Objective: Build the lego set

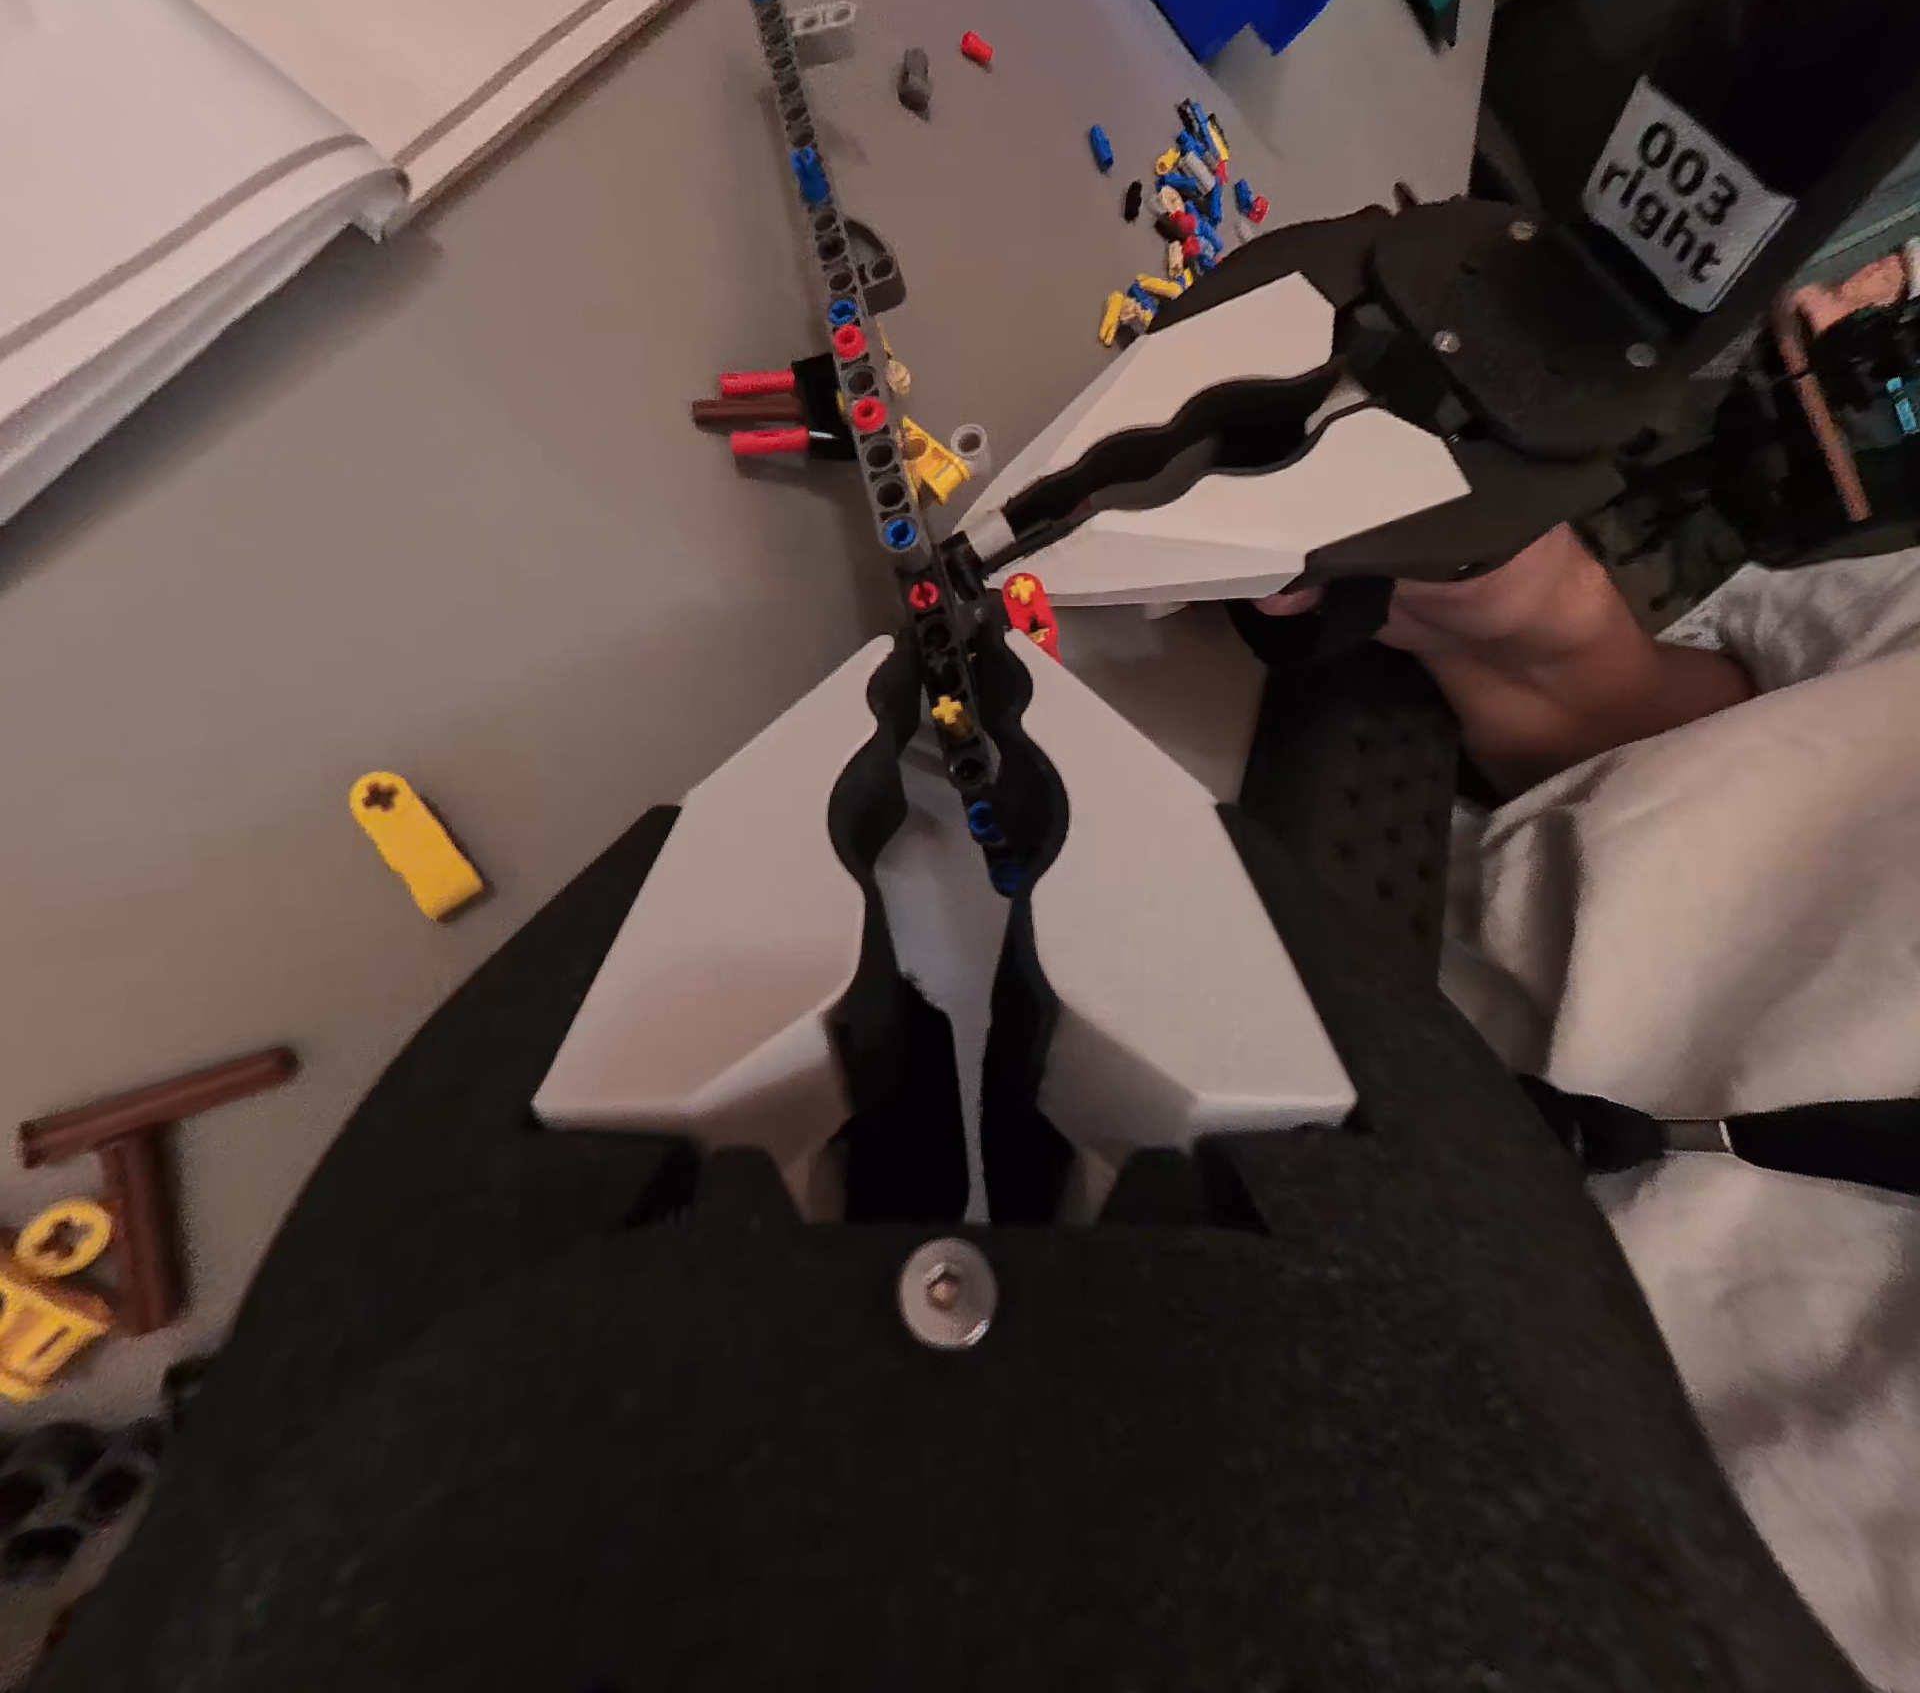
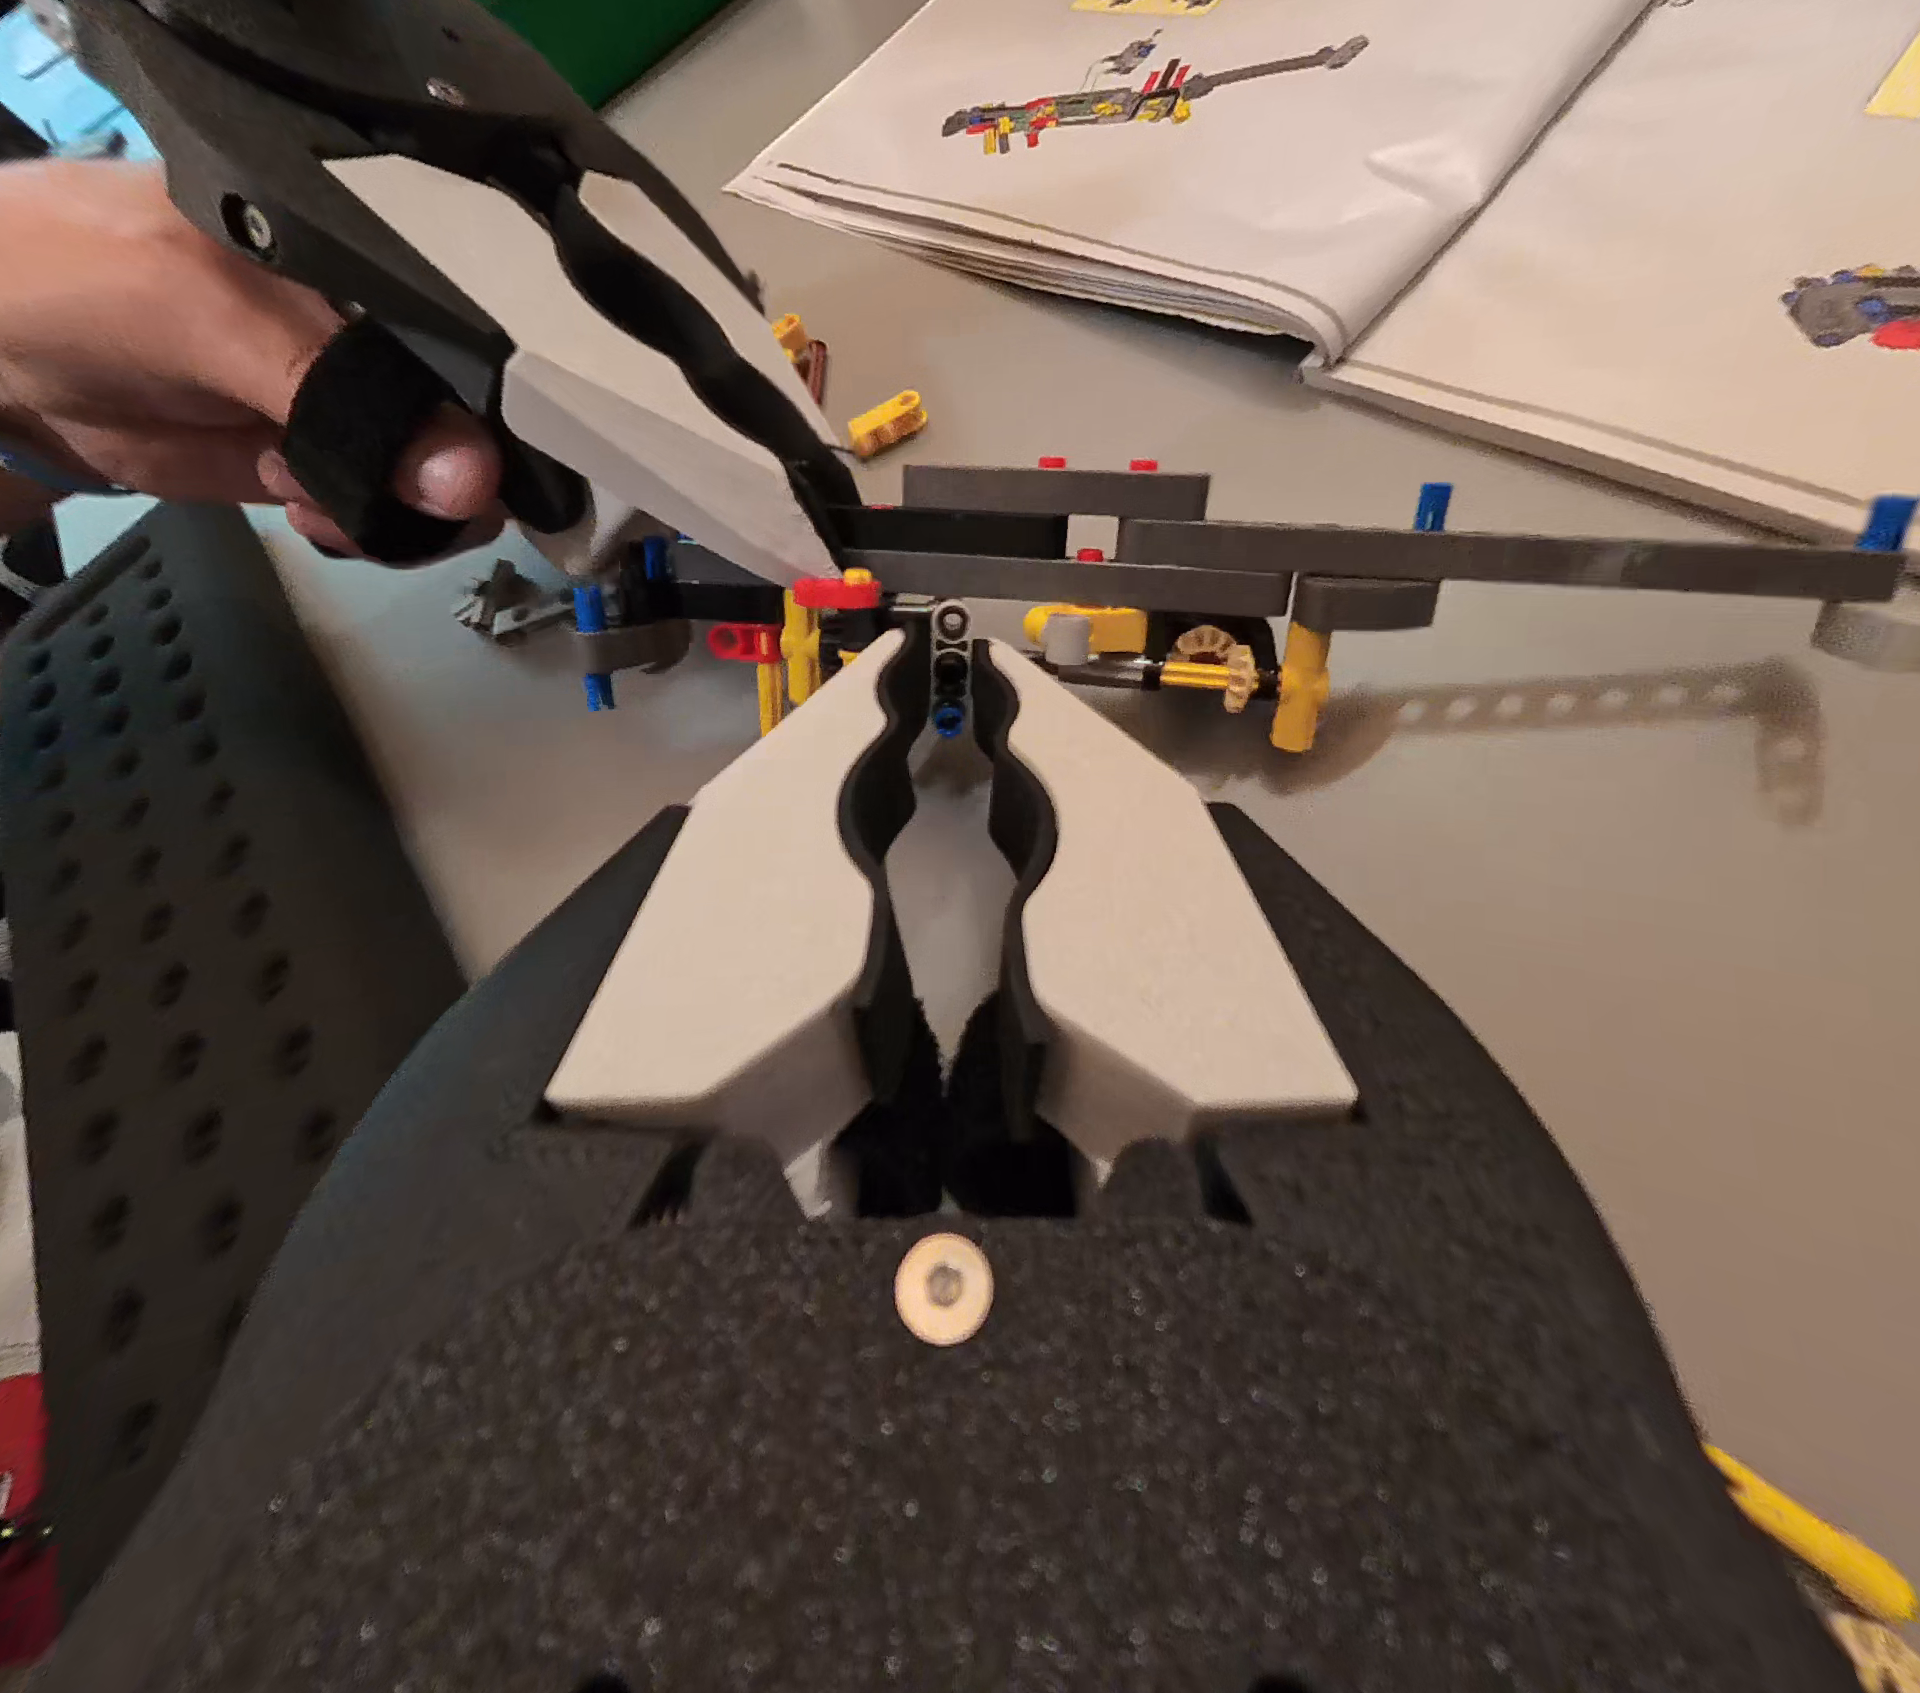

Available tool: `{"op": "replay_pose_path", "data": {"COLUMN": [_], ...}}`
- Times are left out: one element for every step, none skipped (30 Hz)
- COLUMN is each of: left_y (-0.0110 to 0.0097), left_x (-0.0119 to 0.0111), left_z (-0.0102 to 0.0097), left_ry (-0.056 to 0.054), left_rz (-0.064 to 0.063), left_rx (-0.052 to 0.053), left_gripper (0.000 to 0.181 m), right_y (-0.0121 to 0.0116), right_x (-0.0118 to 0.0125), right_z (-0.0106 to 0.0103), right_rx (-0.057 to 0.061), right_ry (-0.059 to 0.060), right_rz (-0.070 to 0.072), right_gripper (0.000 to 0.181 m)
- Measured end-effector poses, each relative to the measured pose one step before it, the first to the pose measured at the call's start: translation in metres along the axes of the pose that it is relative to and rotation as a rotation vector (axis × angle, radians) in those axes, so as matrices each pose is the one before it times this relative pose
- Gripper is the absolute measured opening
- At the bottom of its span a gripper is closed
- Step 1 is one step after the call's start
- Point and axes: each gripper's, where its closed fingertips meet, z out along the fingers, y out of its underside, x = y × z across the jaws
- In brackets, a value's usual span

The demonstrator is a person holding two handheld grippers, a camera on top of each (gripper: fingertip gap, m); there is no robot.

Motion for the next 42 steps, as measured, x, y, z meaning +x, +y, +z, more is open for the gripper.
{"op": "replay_pose_path", "data": {"left_y": [0.00125,0.00252,0.00222,0.00196,0.0022,0.0022,0.00378,0.00508,0.00338,0.00123,0.00174,0.00233,0.00206,0.00193,0.00216,0.00142,0.00086,0.00226,0.00222,0.00113,-0.00046,-0.00162,-0.00047,0.00173,0.00225,0.00154,-0.00155,-0.00185,-0.00087,-0.00017,0.00005,-0.00033,-0.00043,-0.00054,-0.00043,-0.00049,-0.00047,-0.00033,-0.00052,-0.00037,-0.00029,-0.00016], "left_x": [0.00021,-0.00022,-0.00122,-0.00188,-0.00129,0.00081,0.0016,-0.00113,-0.00396,-0.00283,0.00089,0.00246,0.002,0.0007,0.00063,-0.00046,-0.00002,0.00166,0.0021,0.0026,0.003,0.00141,0.00041,0.00032,-0.00083,-0.00046,0.00168,0.00146,0.00123,-0.00094,-0.00155,0.00051,0.00118,0.00092,0.00062,0.00034,0.00007,-0.00011,-0.00041,-0.00015,-0.0001,-0.00014], "left_z": [-0.00192,-0.00174,-0.00141,-0.00108,-0.00036,0.00024,0.0012,0.00174,0.00127,0.00049,0.00016,-0.00011,-0.00029,-0.00079,-0.00167,-0.00299,-0.00391,-0.0035,-0.00255,-0.00099,0.00078,0.00239,0.00344,0.00438,0.00467,0.00407,0.00242,0.00182,0.00181,0.00161,0.00147,0.00143,0.0012,0.00102,0.00088,0.00081,0.00046,0.00036,0.00033,0.00031,0.00012,-0.00017], "left_ry": [0.0106,0.0093,0.0004,-0.007,-0.0044,0.0061,0.0082,-0.0132,-0.037,-0.0346,-0.0095,0.0019,-0.0008,-0.0096,-0.0082,-0.0147,-0.0168,-0.0162,-0.0247,-0.0295,-0.0277,-0.0317,-0.0226,-0.005,0.0031,0.0141,0.0274,0.0224,0.0116,-0.0127,-0.0227,-0.0101,-0.0018,-0.0023,-0.0044,-0.0053,-0.0061,-0.0075,-0.0071,-0.0012,0.0046,0.0078], "left_rz": [-0.0152,-0.0112,-0.0075,-0.006,-0.0041,-0.0012,-0.0005,0.0097,0.0248,0.0205,0.0194,0.0146,0.0132,0.0135,0.0106,0.0009,0.0019,0.0113,0.0201,0.0244,0.0236,0.0126,-0.0001,-0.0147,-0.0291,-0.0278,-0.0186,-0.0147,-0.0022,0.0125,0.021,0.0141,0.0023,-0.0024,0.0008,0.0025,-0.0001,0.0022,0.0014,-0.0009,-0.0045,-0.01], "left_rx": [0.0089,-0.0031,-0.0005,0.0013,-0.0004,-0.0001,-0.0106,-0.0204,-0.0103,0.0,-0.0069,-0.0152,-0.0139,-0.0112,-0.0129,-0.0094,-0.0036,-0.0103,-0.0073,0.004,0.0139,0.0208,0.0105,-0.0065,-0.0117,-0.0065,0.0142,0.0125,0.0024,-0.0039,-0.003,0.0004,0.0007,0.0032,0.0059,0.0073,0.0049,0.001,0.001,0.0026,0.0034,0.0034], "left_gripper": [0.009,0.01,0.013,0.016,0.018,0.019,0.017,0.007,0.006,0.0,0.0,0.0,0.001,0.001,0.004,0.007,0.018,0.027,0.03,0.035,0.036,0.036,0.036,0.037,0.037,0.041,0.041,0.039,0.037,0.031,0.029,0.029,0.029,0.029,0.029,0.029,0.029,0.029,0.029,0.029,0.029,0.028], "right_y": [-0.00091,-0.00007,0.00091,0.00046,0.00041,0.00081,0.00118,0.00121,0.00091,0.00012,-0.00136,-0.00138,-0.00027,0.00169,0.00215,0.00163,0.00218,0.00199,0.00176,0.00236,0.00163,0.00054,0.00057,0.00054,0.00035,-0.00019,0.00035,0.00145,0.00131,0.00082,0.00045,-0.00136,-0.00258,-0.00014,0.00198,0.00021,0.00037,0.0006,0.00311,0.00177,-0.00175,0.00048], "right_x": [-0.00147,-0.00173,-0.00158,-0.00141,-0.00182,-0.00196,-0.00236,-0.00276,-0.00069,0.00018,0.00004,-0.0005,-0.00055,0.00038,0.0007,-0.00063,0.00004,0.00023,0.00062,0.00074,0.00169,0.00054,-0.00208,-0.00251,-0.00172,-0.00087,-0.0013,-0.00081,-0.00077,-0.00109,-0.00087,0.00083,0.00048,0.00041,0.00072,0.00072,0.00082,0.00102,0.0026,0.00033,-0.00185,0.00053], "right_z": [0.00054,0.00094,0.00119,0.0012,0.00104,0.00124,0.00133,0.0011,0.00066,-0.00008,-0.00176,-0.00321,-0.00384,-0.00386,-0.00357,-0.00313,-0.0025,-0.00169,-0.00096,-0.00014,0.00016,0.00061,0.00131,0.00187,0.00202,0.0018,0.00153,0.00139,0.00121,0.00076,0.00053,-0.00012,-0.00051,-0.00024,-0.00006,-0.00033,-0.00031,-0.00075,-0.00091,-0.00016,0.0004,0.00043], "right_rx": [0.0048,-0.0011,-0.007,-0.0044,-0.0048,-0.0085,-0.0108,-0.0114,-0.0094,-0.0041,0.0052,0.0001,-0.0078,-0.0236,-0.026,-0.0224,-0.0281,-0.0276,-0.0243,-0.0303,-0.0258,-0.0152,-0.0131,-0.0108,-0.0075,-0.0005,-0.0003,-0.0075,-0.0074,-0.0035,-0.0043,0.0052,0.0126,-0.0068,-0.0196,-0.0087,-0.0099,-0.0062,-0.0214,-0.0156,0.0078,-0.0013], "right_ry": [-0.0084,-0.0116,-0.0109,-0.0091,-0.0091,-0.0073,-0.0053,-0.0025,0.0124,0.0175,0.0185,0.0137,0.012,0.014,0.0137,-0.0011,-0.0052,-0.0072,-0.0043,-0.0003,0.0127,0.0104,-0.0055,-0.0099,-0.0069,-0.0019,-0.0055,-0.0043,-0.0033,-0.0062,-0.0065,0.005,0.0022,0.0019,0.0036,0.0057,0.012,0.0161,0.0211,0.0071,-0.003,0.0098], "right_rz": [0.0039,0.0061,0.0079,0.0069,-0.0028,-0.011,-0.0181,-0.0308,-0.0349,-0.0444,-0.0615,-0.0647,-0.0563,-0.045,-0.0353,-0.0127,0.0207,0.0294,0.0182,0.0052,-0.0138,-0.0291,-0.0273,-0.0154,-0.0067,-0.0068,-0.0086,-0.0053,-0.0067,-0.0049,0.0015,0.0023,0.0066,0.0034,-0.01,-0.0097,-0.0145,-0.0309,-0.0318,-0.0163,-0.0038,-0.0182], "right_gripper": [0.006,0.006,0.006,0.006,0.006,0.006,0.006,0.006,0.006,0.006,0.006,0.006,0.006,0.006,0.006,0.006,0.006,0.006,0.007,0.007,0.007,0.007,0.007,0.007,0.007,0.007,0.007,0.007,0.007,0.007,0.007,0.007,0.007,0.007,0.007,0.007,0.007,0.007,0.007,0.007,0.007,0.007]}}
